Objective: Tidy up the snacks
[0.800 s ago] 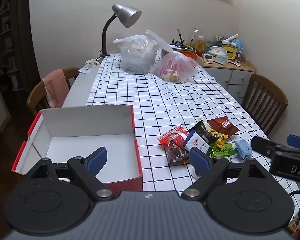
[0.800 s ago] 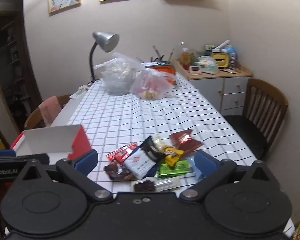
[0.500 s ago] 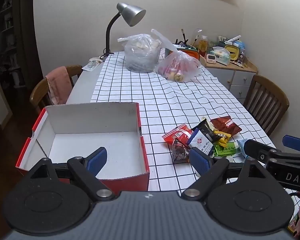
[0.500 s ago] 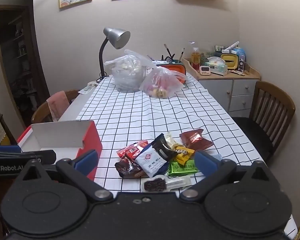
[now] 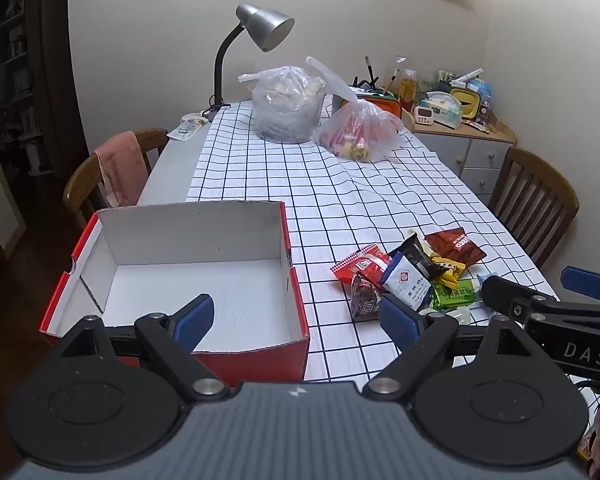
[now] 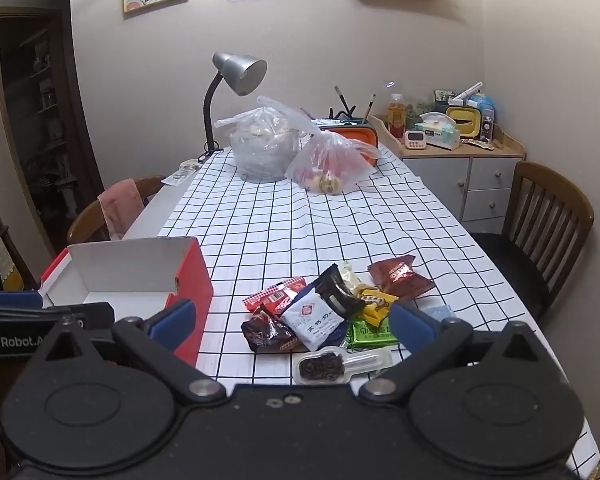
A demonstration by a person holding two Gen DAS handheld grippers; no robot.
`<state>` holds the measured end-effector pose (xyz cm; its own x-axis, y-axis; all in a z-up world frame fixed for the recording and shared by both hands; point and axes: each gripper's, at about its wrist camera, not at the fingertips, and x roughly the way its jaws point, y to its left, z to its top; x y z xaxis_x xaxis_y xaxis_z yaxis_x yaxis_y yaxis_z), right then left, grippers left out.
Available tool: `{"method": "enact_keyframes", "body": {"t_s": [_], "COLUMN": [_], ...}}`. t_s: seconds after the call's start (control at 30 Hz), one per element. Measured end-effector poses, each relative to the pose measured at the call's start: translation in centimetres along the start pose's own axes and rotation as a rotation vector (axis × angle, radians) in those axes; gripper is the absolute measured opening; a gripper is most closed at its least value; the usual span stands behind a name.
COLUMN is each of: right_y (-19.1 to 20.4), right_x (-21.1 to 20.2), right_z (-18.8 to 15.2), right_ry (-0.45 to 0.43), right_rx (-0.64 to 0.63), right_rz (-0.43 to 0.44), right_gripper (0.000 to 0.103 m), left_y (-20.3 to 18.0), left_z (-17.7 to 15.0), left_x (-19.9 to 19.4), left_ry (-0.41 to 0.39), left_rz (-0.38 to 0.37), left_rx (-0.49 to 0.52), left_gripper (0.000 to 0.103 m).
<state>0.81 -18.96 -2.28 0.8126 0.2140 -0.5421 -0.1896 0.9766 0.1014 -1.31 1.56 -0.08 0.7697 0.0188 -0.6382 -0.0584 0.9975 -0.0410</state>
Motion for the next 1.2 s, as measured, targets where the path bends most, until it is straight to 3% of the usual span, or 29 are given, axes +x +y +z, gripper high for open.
{"method": "enact_keyframes", "body": {"t_s": [1.2], "right_y": [0.32], "right_x": [-0.04], "right_z": [-0.75], "right_ry": [0.03], "right_rx": [0.002], "right_rz": [-0.013], "right_gripper": [0.103], "left_y": [-0.07], "left_z": [-0.66], "left_x": [-0.44], "left_ry": [0.002], "left_rz": [-0.011], "left_rx": [0.005], "left_gripper": [0.09]}}
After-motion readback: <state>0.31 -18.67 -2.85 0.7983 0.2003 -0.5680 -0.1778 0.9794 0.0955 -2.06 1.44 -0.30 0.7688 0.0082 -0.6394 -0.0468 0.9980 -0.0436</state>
